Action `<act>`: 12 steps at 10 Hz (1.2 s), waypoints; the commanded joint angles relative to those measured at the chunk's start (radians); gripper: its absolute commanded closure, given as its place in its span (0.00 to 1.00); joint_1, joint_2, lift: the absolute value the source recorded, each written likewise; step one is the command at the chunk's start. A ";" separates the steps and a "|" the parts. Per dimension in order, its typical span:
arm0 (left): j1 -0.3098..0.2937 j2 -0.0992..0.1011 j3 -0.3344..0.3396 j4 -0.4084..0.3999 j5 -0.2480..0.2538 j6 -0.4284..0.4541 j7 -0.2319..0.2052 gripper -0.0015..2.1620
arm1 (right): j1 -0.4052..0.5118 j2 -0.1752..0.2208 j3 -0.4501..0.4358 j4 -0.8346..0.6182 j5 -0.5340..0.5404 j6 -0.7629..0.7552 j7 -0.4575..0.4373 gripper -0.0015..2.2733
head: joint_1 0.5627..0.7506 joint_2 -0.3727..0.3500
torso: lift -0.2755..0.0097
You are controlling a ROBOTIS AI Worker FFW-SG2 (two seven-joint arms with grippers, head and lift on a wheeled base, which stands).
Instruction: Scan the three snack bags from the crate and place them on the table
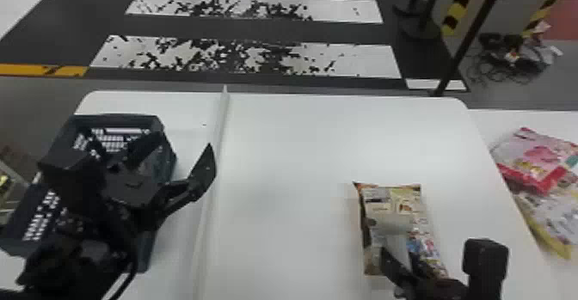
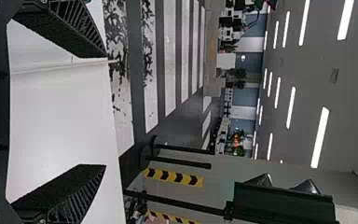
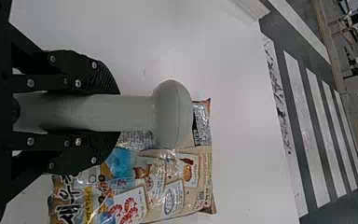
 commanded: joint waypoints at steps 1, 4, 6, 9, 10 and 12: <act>-0.004 -0.001 0.000 0.000 0.000 -0.001 0.000 0.01 | 0.011 -0.003 -0.014 -0.040 -0.024 0.007 0.003 0.99 | 0.70 0.49 | 0.75; -0.005 -0.009 0.000 -0.003 -0.002 -0.001 -0.003 0.01 | 0.009 -0.007 -0.103 -0.141 -0.099 0.069 0.017 0.99 | 0.70 0.47 | 0.75; 0.001 -0.012 0.000 -0.008 -0.002 -0.001 -0.005 0.01 | -0.060 -0.007 -0.177 -0.135 -0.105 0.106 0.028 0.99 | 0.70 0.43 | 0.75; -0.001 -0.017 0.002 -0.013 -0.018 0.005 -0.005 0.01 | -0.216 -0.054 -0.264 -0.004 -0.102 0.130 0.054 0.99 | 0.70 0.31 | 0.75; -0.001 -0.021 0.005 -0.013 -0.021 0.008 -0.003 0.01 | -0.274 -0.079 -0.281 0.079 -0.102 0.130 0.061 0.99 | 0.70 0.29 | 0.75; -0.002 -0.035 0.009 -0.006 -0.041 0.017 -0.003 0.01 | -0.392 -0.132 -0.284 0.278 -0.093 0.099 0.075 0.99 | 0.70 0.22 | 0.75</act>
